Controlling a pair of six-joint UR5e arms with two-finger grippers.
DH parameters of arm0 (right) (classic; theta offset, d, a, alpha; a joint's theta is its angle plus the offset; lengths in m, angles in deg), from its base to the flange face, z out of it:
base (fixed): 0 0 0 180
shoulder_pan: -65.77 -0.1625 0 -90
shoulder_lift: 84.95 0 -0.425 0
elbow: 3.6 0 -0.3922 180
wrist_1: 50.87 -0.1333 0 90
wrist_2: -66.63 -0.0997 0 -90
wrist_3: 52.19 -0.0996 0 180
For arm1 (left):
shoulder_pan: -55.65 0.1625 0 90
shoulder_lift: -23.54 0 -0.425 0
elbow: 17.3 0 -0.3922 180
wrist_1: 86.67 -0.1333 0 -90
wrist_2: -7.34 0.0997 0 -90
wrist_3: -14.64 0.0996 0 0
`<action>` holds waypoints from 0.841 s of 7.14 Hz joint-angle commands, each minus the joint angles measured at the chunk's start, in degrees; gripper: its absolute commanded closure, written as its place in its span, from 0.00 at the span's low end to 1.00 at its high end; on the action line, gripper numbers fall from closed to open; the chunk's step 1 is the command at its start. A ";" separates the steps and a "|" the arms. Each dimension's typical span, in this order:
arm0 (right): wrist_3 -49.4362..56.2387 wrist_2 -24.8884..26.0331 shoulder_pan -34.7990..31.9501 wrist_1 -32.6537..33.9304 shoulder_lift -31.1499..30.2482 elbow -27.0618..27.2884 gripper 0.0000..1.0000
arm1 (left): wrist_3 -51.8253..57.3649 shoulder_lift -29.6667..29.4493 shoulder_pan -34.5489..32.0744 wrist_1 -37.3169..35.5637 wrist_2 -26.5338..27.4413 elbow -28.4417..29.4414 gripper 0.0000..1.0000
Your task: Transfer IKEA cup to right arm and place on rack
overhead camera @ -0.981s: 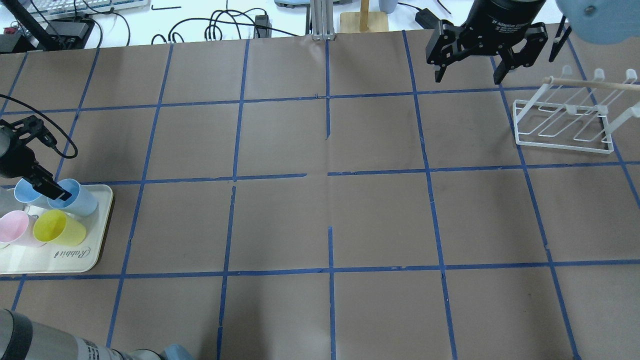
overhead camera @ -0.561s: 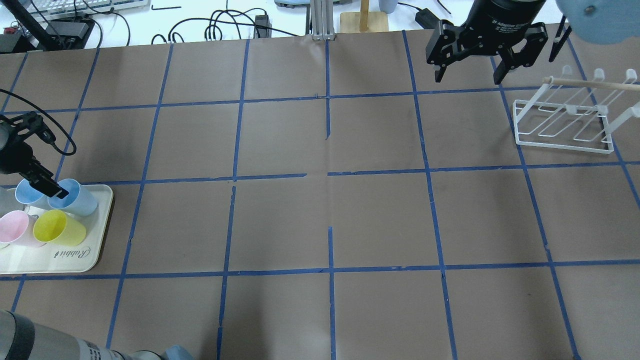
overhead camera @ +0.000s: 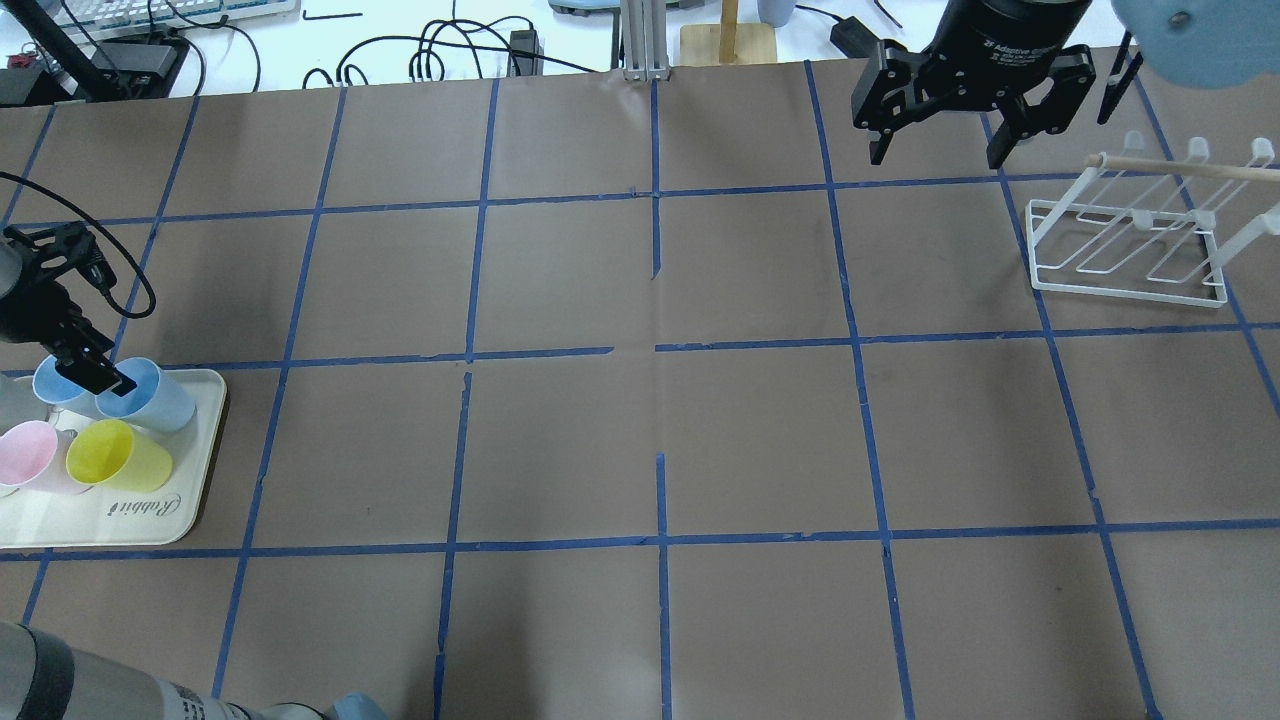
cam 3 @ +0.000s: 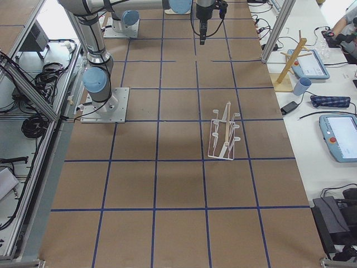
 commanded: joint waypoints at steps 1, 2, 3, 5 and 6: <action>0.00 0.00 0.00 0.00 0.00 0.00 0.00 | 1.37 1.10 -0.27 0.19 0.01 0.09 0.21; 0.00 0.00 0.00 0.00 0.00 0.00 0.00 | 2.77 0.41 -0.27 0.01 0.01 0.09 0.21; 0.00 0.00 0.00 0.00 0.00 0.00 0.00 | 3.82 -0.47 -0.01 -0.16 0.01 0.09 0.21; 0.00 0.00 0.00 0.09 0.00 0.00 0.00 | 4.89 -1.27 -0.01 -0.51 0.10 0.09 0.22; 0.00 0.00 0.00 0.09 0.00 0.00 0.00 | 4.98 -1.79 -0.01 -0.43 0.01 0.09 0.25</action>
